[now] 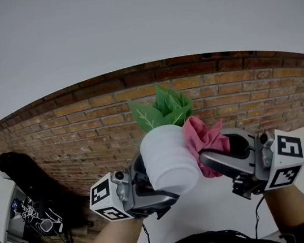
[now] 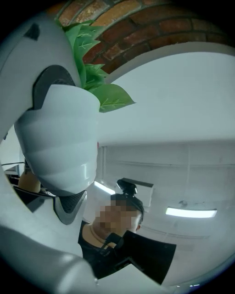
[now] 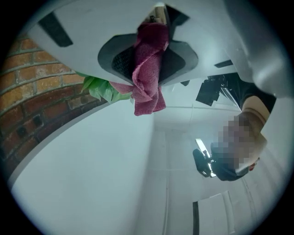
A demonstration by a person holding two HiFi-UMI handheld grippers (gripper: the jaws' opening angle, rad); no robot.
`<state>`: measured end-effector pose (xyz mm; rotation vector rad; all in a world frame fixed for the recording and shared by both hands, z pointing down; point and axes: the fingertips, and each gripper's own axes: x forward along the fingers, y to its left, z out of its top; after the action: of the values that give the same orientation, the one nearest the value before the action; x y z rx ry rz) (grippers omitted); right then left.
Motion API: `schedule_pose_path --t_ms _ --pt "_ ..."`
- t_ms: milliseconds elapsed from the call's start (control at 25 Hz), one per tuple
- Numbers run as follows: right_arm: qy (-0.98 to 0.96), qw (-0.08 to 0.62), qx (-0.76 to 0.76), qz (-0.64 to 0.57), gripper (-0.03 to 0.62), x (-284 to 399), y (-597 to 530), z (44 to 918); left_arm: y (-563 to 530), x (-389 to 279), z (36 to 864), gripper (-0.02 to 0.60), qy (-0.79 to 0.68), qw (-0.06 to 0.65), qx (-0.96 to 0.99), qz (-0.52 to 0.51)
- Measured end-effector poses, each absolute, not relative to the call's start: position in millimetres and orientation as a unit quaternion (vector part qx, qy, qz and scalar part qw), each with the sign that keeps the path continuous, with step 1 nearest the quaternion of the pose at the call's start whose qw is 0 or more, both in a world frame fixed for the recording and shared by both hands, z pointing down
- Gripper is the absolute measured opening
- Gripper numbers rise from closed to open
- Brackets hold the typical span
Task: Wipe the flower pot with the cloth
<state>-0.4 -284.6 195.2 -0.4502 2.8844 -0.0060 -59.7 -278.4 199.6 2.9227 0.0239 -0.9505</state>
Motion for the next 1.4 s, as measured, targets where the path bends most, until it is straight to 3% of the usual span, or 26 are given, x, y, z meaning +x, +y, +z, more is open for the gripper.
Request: schedule_pose_path --t_ms 360,640,800,1120,1240,1400 --pt "0.978 0.059 -0.167 0.113 0.114 -25 -260 195 -298 -85 192 0.566 0.053 0.158 0.893 -0.418" --pt "0.955 -0.037 -0.195 0.222 0.115 -43 -246 217 -307 -94 184 0.565 0.083 0.226 0.839 -0.488" --pt "0.94 -0.118 -0.192 0.256 0.114 -54 -245 249 -307 -91 181 0.563 0.075 0.223 0.839 -0.491" --pt "0.927 -0.172 -0.215 0.256 0.109 -76 -256 275 -305 -87 186 0.56 0.051 0.198 0.855 -0.477" --pt "0.933 -0.148 -0.224 0.238 0.109 -75 -257 274 -299 -86 189 0.56 0.029 0.162 0.87 -0.466" --pt "0.96 -0.06 -0.243 0.125 0.109 -69 -265 266 -289 -80 186 0.558 0.002 0.099 0.887 -0.452"
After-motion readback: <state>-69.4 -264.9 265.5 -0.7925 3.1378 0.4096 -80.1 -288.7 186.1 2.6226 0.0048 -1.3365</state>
